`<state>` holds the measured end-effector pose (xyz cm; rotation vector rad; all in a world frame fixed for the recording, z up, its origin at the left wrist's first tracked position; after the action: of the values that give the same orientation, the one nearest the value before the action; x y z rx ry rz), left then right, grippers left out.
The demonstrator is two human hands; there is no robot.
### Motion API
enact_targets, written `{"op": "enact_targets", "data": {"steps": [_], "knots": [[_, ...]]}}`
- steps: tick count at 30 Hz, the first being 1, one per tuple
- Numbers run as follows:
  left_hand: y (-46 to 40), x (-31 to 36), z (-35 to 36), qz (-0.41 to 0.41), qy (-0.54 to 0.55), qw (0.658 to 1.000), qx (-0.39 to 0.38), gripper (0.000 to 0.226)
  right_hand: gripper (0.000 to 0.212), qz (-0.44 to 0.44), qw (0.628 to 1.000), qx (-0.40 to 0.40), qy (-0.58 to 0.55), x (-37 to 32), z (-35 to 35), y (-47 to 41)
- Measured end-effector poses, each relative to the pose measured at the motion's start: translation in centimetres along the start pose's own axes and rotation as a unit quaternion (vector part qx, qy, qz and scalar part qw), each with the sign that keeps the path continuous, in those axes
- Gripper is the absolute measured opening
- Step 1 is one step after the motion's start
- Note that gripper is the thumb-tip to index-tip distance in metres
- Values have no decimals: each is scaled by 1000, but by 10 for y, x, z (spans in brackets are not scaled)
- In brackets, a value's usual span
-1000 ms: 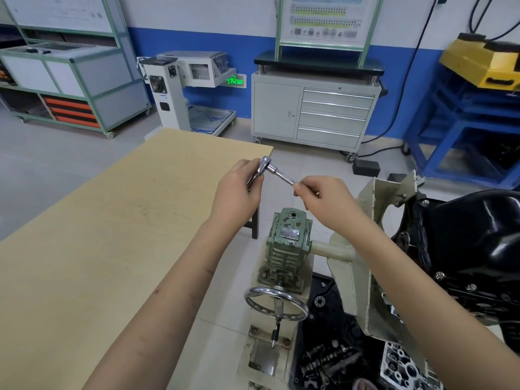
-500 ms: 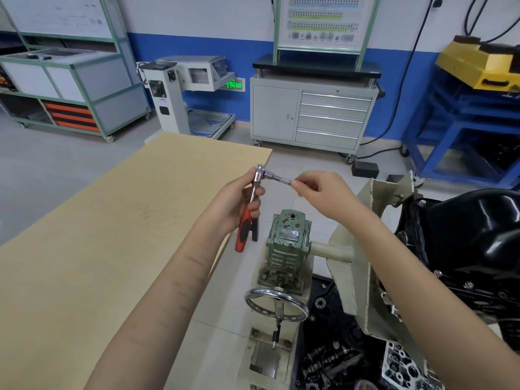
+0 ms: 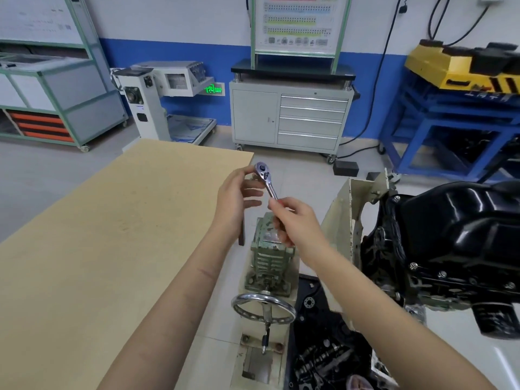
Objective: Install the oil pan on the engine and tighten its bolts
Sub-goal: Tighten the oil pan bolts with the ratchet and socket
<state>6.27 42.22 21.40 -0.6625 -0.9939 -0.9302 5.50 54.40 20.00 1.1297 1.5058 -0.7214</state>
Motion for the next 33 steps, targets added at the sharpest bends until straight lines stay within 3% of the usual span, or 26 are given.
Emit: {"op": "enact_targets", "data": {"steps": [3,5,9,13,16,21,27,33], "knots": [[-12,-2,-3,114,-223,967,-42,20,13,-42,997,-4,62,-8,-40,2],[-20,-11,9,131,-318,932,-116,27,10,-65,990,-8,123,-18,-74,5],[-33,-29,69,46,-288,914,-282,23,11,-103,967,12,234,-45,-151,9],[-46,-51,141,11,-205,913,-354,18,21,-110,915,85,379,-68,-223,6],[-55,-78,194,0,-170,915,-367,14,17,-113,863,136,473,-70,-267,-4],[-72,-124,250,-8,-157,917,-366,12,26,-108,783,153,593,-54,-312,-30],[-92,-160,275,-30,-143,919,-366,6,26,-116,761,159,618,-35,-335,-58],[-104,-184,282,-67,-136,921,-360,7,23,-93,782,154,596,-16,-343,-74]]}}
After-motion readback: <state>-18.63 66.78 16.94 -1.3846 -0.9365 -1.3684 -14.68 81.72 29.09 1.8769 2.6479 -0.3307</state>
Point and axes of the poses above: each hand's wrist, its own y-axis away from the middle knuckle, its own z-axis out of the palm, x = y × z, the point moved 2 cm from there along -y, towards the middle knuckle, and after that the axes turned 11 degrees about y, right-handed, at the moved point
